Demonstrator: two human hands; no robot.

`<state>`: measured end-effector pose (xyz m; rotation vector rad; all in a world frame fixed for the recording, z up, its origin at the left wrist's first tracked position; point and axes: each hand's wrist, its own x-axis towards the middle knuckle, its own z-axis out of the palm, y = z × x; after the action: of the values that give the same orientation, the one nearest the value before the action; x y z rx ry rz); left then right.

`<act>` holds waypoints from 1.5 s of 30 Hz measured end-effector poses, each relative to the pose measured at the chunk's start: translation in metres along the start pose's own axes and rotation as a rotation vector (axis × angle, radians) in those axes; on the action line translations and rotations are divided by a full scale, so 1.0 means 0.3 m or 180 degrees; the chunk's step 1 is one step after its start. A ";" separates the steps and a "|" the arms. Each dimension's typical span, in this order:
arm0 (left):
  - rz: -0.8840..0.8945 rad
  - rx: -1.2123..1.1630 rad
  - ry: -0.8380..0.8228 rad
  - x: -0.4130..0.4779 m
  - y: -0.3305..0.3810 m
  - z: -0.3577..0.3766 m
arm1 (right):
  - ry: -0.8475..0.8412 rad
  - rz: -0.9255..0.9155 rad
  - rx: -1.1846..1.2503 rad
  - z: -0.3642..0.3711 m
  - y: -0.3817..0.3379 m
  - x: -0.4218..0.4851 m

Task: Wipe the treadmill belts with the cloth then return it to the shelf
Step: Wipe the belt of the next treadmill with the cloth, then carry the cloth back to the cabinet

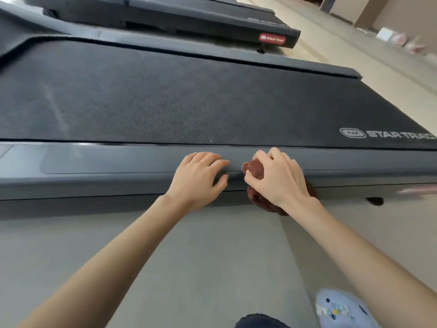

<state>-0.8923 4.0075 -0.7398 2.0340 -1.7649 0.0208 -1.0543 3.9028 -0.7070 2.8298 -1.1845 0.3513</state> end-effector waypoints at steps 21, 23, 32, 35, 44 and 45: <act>0.1718 -0.0029 -0.0659 0.182 0.730 0.354 | -0.0071 0.1766 -0.0407 -0.145 0.680 -0.603; 0.1779 -0.0068 -0.0718 0.182 0.798 0.386 | -0.0046 0.1894 -0.0403 -0.155 0.732 -0.661; 0.1980 -0.0108 -0.1095 0.169 1.126 0.554 | -0.0019 0.2207 -0.0317 -0.192 1.016 -0.893; 0.1924 -0.0024 -0.1171 0.178 1.244 0.613 | 0.0044 0.2302 -0.0239 -0.209 1.135 -0.971; 0.2466 0.0357 -0.1380 0.192 1.719 0.681 | 0.0166 0.2886 -0.0147 -0.317 1.472 -1.314; 0.2490 0.0392 -0.1387 0.200 1.770 0.680 | 0.0178 0.2941 -0.0151 -0.333 1.504 -1.352</act>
<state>-1.4385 3.8376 -0.7372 1.3526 -2.7924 -0.0814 -1.6688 3.8811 -0.7197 2.0200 -2.3590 0.4063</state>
